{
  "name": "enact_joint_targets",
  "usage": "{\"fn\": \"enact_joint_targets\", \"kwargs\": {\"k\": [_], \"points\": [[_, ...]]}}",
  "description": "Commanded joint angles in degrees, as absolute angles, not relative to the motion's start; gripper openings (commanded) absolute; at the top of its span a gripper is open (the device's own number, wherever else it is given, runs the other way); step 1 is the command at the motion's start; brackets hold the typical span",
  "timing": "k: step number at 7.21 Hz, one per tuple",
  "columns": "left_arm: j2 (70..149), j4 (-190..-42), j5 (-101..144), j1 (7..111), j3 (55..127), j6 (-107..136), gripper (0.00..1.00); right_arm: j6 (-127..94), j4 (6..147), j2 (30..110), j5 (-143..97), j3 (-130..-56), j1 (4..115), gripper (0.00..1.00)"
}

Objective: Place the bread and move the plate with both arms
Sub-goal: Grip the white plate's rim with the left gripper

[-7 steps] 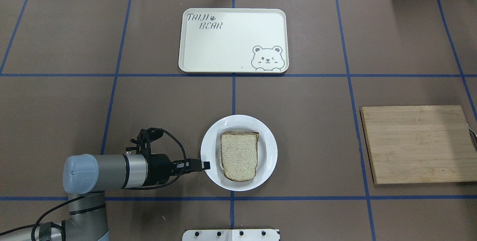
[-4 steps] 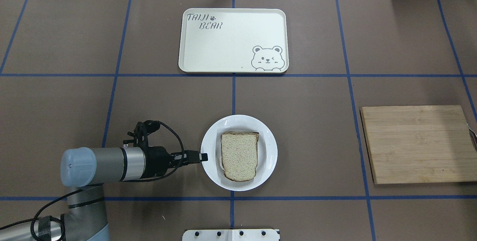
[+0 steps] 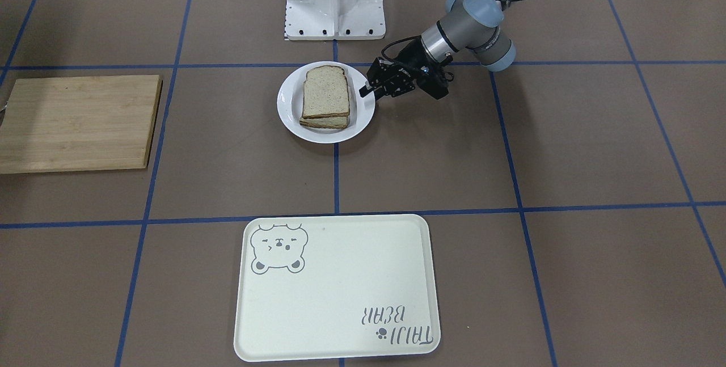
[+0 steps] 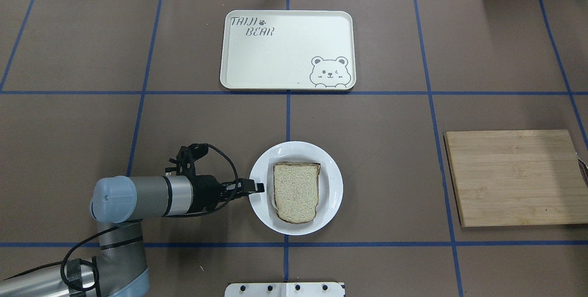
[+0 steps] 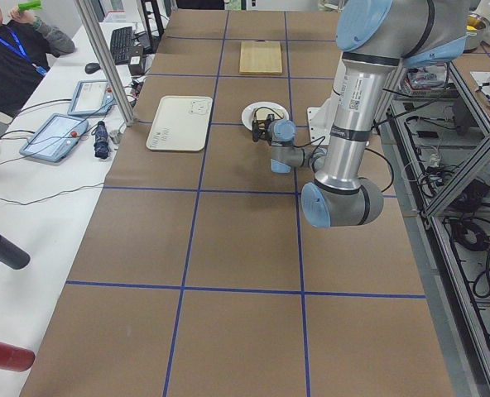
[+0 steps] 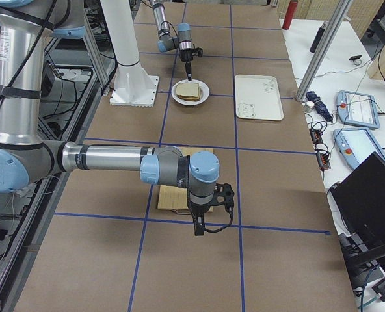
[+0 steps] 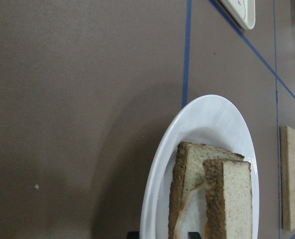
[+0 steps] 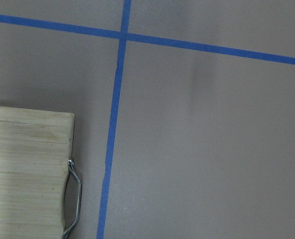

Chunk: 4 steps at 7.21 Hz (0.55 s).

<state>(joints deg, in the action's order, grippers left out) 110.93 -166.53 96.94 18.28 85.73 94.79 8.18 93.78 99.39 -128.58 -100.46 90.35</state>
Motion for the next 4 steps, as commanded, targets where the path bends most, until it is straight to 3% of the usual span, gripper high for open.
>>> {"fn": "enact_joint_targets", "kwargs": {"k": [1,4], "points": [[111.53,-166.64,96.94,18.28,84.9,94.92,0.42,8.17,93.78,99.4,-128.58,-100.46,90.35,1.0],[111.97,-166.82,96.94,18.02,84.11,95.01,0.32,8.0,93.6,99.58,-128.58,-100.46,90.35,1.0]]}}
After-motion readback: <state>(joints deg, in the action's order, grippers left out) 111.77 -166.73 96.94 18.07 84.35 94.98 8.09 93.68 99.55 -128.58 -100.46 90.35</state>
